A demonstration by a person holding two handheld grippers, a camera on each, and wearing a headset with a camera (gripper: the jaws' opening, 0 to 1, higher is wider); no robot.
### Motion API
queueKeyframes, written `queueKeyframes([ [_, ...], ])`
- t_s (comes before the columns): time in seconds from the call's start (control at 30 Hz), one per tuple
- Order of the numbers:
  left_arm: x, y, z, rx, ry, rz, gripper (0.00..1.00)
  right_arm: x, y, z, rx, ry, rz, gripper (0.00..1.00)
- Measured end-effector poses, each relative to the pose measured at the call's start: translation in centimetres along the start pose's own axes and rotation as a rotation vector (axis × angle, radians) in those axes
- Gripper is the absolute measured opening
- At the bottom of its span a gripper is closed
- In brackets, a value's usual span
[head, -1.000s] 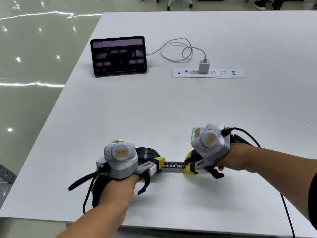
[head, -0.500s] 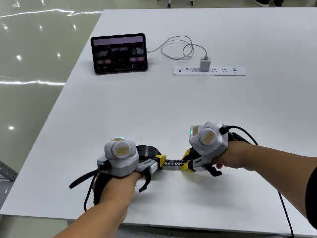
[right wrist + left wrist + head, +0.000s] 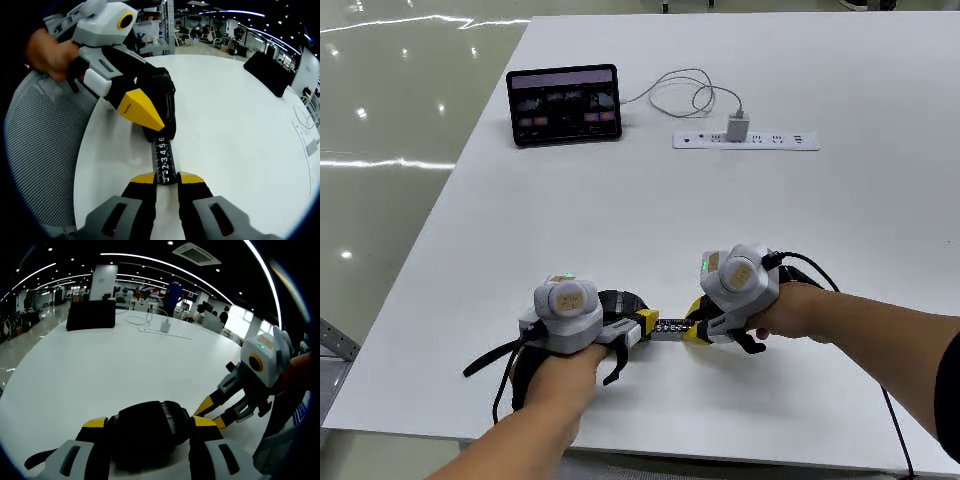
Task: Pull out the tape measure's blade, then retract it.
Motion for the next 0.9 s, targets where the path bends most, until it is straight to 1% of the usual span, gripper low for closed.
queueKeyframes([
  [0.5, -0.11, -0.04, -0.01, 0.000, 0.000, -0.003, 0.59, -0.15, 0.55, 0.46, -0.009, -0.003, -0.010, 0.11],
  [0.67, -0.13, -0.04, -0.01, -0.002, 0.001, -0.004, 0.59, -0.21, 0.81, 0.63, -0.007, -0.004, -0.007, 0.11],
  [0.83, -0.14, -0.01, -0.04, -0.003, 0.002, -0.004, 0.59, -0.18, 0.72, 0.55, -0.014, -0.004, 0.006, 0.12],
  [0.87, -0.13, 0.00, -0.04, -0.002, 0.002, -0.003, 0.59, -0.17, 0.70, 0.54, -0.011, -0.004, -0.001, 0.12],
  [0.9, -0.14, 0.00, -0.05, -0.002, 0.002, -0.002, 0.59, -0.16, 0.67, 0.53, -0.003, -0.004, -0.026, 0.12],
])
Point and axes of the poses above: the centre of the closed fingertips' face, and the gripper's own axes: z roughly forward along the fingers, x roughly to its left, y roughly out of its top, the point moved 8 cm from there along -z, roughly backward along the fingers, and after that the axes turned 13 degrees about y, right-handed, at the moved point
